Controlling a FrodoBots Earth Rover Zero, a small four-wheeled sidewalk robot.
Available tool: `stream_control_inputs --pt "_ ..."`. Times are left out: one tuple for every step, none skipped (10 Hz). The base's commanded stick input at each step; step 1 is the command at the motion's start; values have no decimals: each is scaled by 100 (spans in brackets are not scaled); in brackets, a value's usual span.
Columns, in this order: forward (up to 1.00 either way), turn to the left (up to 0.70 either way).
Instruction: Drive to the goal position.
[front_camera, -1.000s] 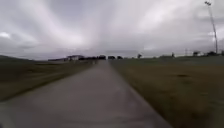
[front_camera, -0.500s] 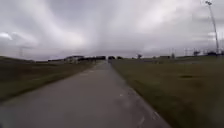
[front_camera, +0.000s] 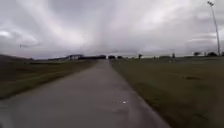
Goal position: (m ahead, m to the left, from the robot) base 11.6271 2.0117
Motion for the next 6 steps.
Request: stream_control_inputs --pt "70 35" --pt "70 21" --pt "70 5" --pt "70 0" --pt "70 0" --pt "70 0"
